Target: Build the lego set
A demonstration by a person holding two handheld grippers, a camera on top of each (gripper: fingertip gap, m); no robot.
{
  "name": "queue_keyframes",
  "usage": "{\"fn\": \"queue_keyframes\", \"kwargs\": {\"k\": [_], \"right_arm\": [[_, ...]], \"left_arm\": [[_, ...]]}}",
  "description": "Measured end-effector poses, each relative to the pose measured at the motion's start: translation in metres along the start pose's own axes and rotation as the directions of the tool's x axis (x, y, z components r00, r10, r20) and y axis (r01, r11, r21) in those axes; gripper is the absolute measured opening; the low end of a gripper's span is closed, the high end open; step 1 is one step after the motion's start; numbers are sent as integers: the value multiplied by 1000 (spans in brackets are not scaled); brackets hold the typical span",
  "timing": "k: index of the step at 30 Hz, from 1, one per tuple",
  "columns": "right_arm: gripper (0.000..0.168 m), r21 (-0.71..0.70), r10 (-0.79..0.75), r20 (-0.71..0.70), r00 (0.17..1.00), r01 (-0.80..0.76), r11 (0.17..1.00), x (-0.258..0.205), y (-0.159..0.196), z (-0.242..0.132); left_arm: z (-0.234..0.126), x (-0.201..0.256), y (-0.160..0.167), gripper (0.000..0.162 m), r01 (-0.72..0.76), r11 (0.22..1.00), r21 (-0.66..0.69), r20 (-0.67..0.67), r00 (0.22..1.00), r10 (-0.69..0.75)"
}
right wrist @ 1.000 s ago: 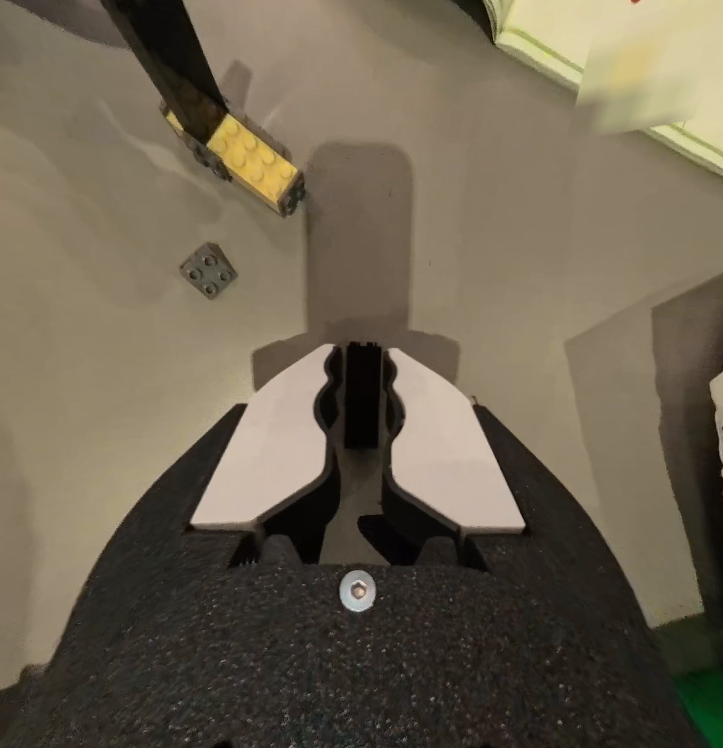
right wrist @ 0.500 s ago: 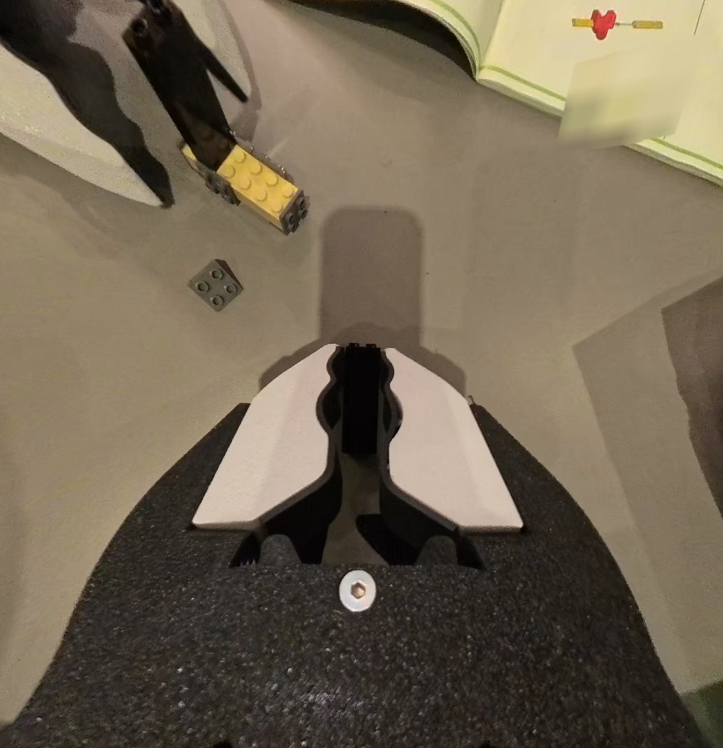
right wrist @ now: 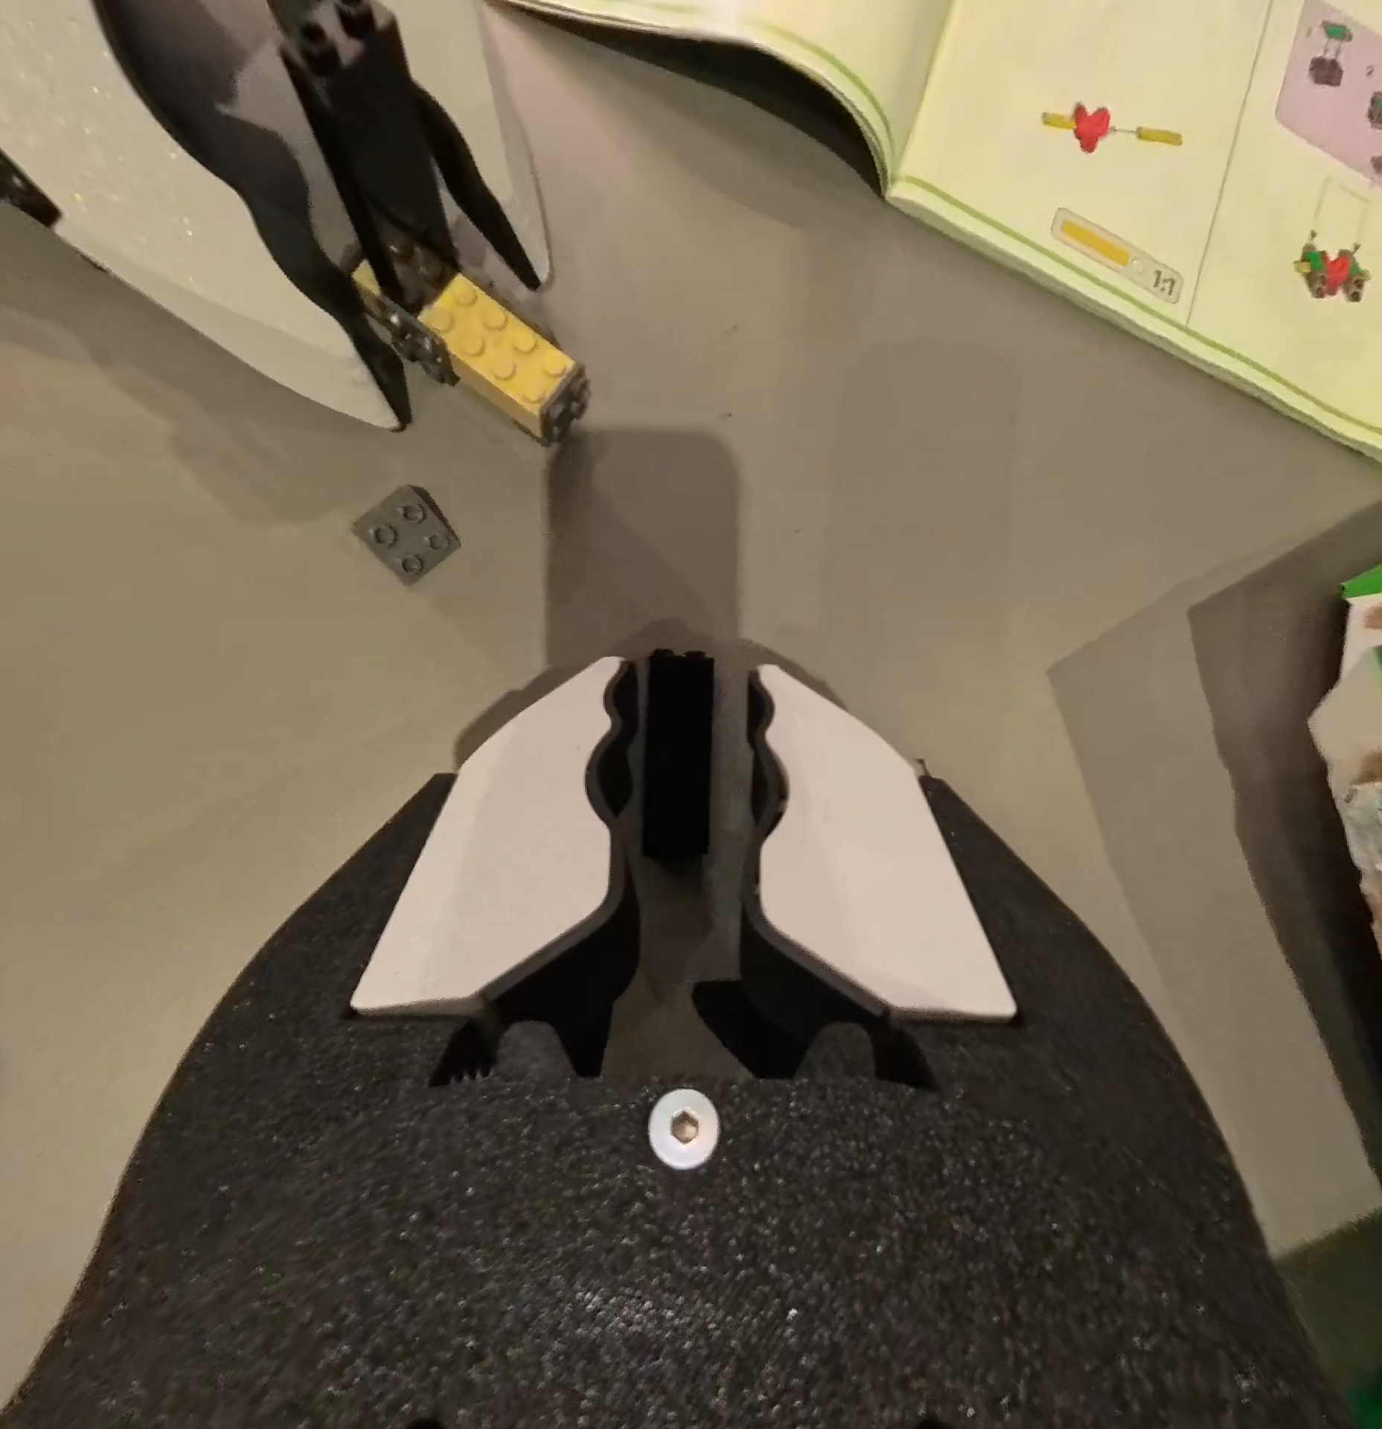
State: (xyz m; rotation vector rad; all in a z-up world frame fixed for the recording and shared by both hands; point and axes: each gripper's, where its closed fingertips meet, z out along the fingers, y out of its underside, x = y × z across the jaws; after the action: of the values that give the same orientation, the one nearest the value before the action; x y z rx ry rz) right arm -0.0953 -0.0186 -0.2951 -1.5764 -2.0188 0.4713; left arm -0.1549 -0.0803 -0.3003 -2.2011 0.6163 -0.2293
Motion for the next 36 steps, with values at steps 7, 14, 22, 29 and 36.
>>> {"fn": "queue_keyframes", "kwargs": {"k": [7,14,22,29,36], "right_arm": [[20,134,-112,165,980,90,987,-42,-28,-13],[9,57,103,180,978,-115,992,-48,-39,-4],[20,50,445,2,895,-445,894,-64,-33,1],[23,27,362,-172,916,-363,931,-64,-33,8],[19,-64,320,-265,910,-348,935,-51,-12,0]], "left_arm": [[-1,6,0,25,-40,999,4,13,999,40],[-3,4,1,25,-59,998,6,43,997,59],[-4,4,3,25,-8,1000,1,7,1000,8],[-4,4,3,25,-15,1000,1,14,1000,15],[-4,4,3,25,-15,1000,1,15,1000,15]]}}
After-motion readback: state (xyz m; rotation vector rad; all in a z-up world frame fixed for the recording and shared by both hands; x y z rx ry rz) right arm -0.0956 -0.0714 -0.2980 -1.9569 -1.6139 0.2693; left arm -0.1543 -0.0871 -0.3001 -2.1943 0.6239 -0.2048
